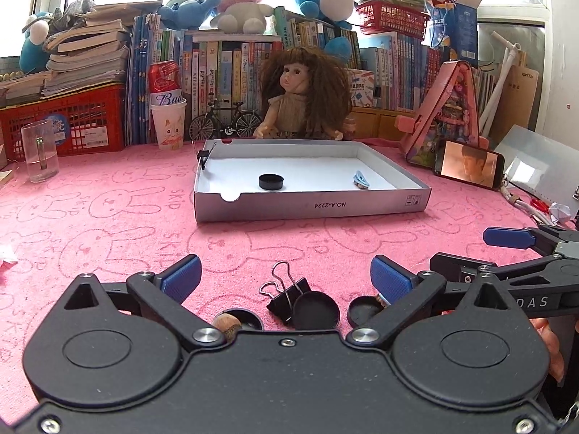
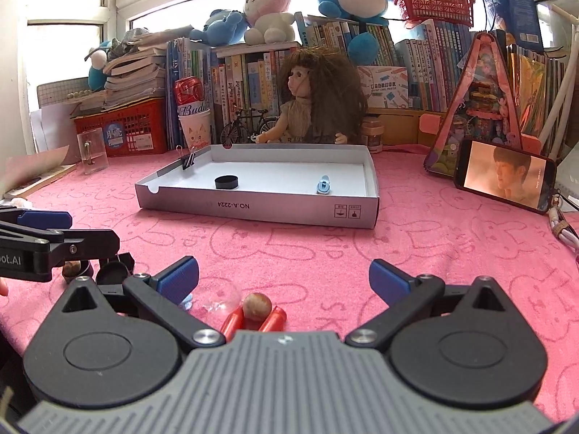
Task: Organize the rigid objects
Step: 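Grasp a brown nut with the left tool while the right tool grasps another brown nut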
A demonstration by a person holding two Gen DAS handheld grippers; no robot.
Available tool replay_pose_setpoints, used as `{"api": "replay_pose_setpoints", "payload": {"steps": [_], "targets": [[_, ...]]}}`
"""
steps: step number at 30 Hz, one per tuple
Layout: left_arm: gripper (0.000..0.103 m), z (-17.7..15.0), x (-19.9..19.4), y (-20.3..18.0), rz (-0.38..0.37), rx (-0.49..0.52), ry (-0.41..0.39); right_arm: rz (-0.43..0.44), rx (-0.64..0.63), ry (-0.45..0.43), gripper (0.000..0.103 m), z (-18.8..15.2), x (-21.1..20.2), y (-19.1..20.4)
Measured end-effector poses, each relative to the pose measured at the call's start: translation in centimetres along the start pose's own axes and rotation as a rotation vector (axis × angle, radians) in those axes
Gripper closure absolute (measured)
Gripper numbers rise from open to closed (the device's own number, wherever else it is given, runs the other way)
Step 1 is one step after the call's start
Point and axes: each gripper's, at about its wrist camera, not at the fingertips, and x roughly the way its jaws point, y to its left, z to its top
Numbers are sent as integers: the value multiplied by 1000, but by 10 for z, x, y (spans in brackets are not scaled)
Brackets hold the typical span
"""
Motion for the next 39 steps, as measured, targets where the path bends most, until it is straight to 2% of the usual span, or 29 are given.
{"api": "replay_pose_setpoints", "payload": {"steps": [3,6,8,11,17,19,22,25,28,31,39], "targets": [[12,-6,-4,1,0,-5,-7,-17,-29,-20,3,-5,-6,6],[28,-9,-6,4,-6,-29,4,-17,-45,-25,8,-8,-10,9],[45,-10,-8,7,-13,-50,13,-14,-40,-24,11,-8,-12,8],[59,-13,-13,11,-12,-67,15,-26,-28,-31,14,-11,-17,5],[72,-20,-27,15,9,-59,13,-38,-16,-4,28,-18,-22,-2],[74,-22,-31,17,33,-58,11,-35,-16,1,31,-21,-22,-1],[82,-25,-34,21,87,-74,8,-35,-9,4,37,-24,-23,-1],[85,-25,-33,26,82,-97,26,-33,2,10,43,-25,-22,0],[88,-26,-28,22,77,-72,39,-30,3,20,48,-25,-21,1],[91,-26,-22,18,79,-63,50,-28,2,23,49,-26,-20,2],[91,-23,-11,15,86,-51,53,-28,-2,26,49,-26,-19,2]]}}
